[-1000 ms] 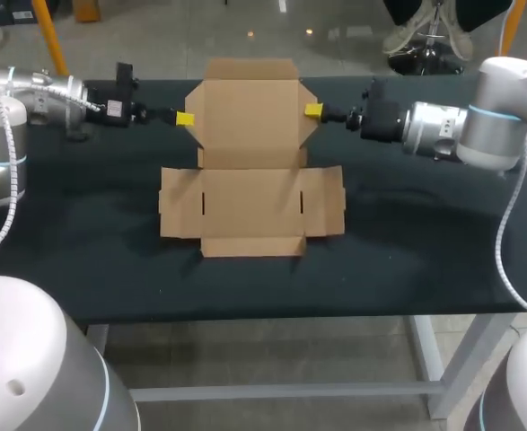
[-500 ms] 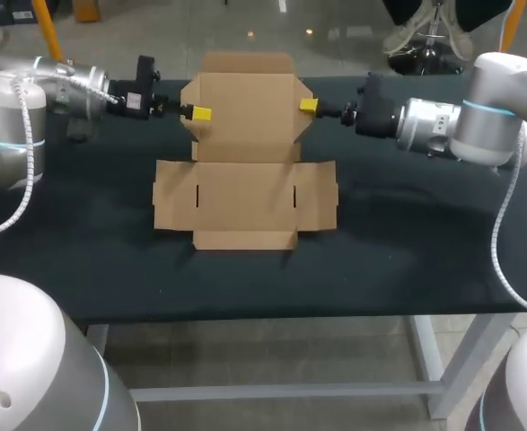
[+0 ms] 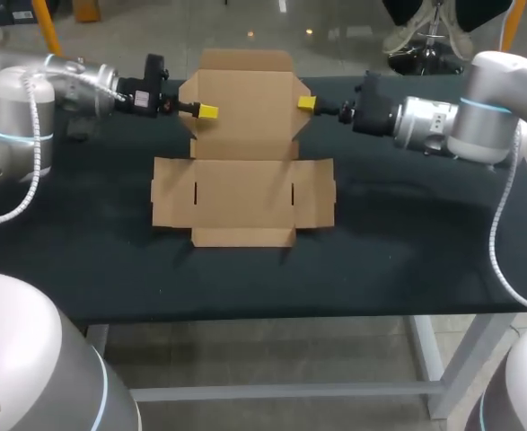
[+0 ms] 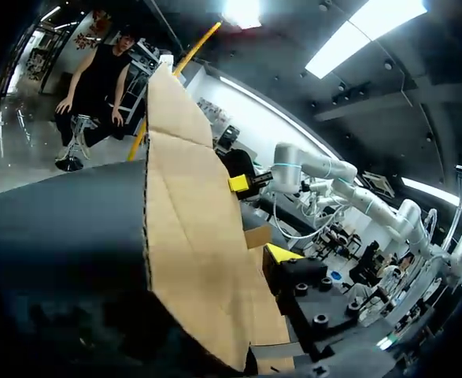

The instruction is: Assemble the packaging by folding the flat box into shape, placing the metal phone stand inside, and closing the box properly

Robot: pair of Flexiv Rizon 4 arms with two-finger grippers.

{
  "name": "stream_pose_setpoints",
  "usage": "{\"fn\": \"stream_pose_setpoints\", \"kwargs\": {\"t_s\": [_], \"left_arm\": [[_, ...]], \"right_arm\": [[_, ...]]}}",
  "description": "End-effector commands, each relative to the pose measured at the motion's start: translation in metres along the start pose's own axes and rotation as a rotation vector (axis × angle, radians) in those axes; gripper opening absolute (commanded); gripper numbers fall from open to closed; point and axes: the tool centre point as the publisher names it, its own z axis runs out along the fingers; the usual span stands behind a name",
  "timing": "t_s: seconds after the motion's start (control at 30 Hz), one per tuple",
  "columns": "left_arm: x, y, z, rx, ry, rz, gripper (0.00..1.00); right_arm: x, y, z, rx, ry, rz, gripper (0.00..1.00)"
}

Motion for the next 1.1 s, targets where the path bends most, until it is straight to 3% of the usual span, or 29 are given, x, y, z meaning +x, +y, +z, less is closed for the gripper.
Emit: {"fn": "stream_pose_setpoints", "kwargs": {"t_s": [0.03, 0.63, 0.97, 1.03, 1.1], "left_arm": [[-0.0051, -0.0015, 0.0032, -0.007, 0.082, 0.002, 0.49], [-0.0016, -0.0008, 0.0085, -0.013, 0.089, 0.012, 0.30], [-0.0015, -0.0009, 0.0091, -0.013, 0.085, 0.014, 0.08], [-0.0021, -0.0007, 0.0088, -0.010, 0.085, 0.014, 0.00], [-0.0026, -0.0005, 0.0083, -0.007, 0.085, 0.014, 0.00]], "right_arm": [[-0.0040, 0.0015, 0.0028, 0.003, 0.010, 0.000, 0.00], [-0.0039, 0.0013, 0.0088, 0.010, 0.013, 0.001, 0.00], [-0.0047, 0.0013, 0.0121, 0.018, 0.013, 0.007, 0.00], [-0.0044, 0.0013, 0.0123, 0.018, 0.013, 0.007, 0.00], [-0.0039, 0.0012, 0.0123, 0.017, 0.015, 0.006, 0.00]]}}
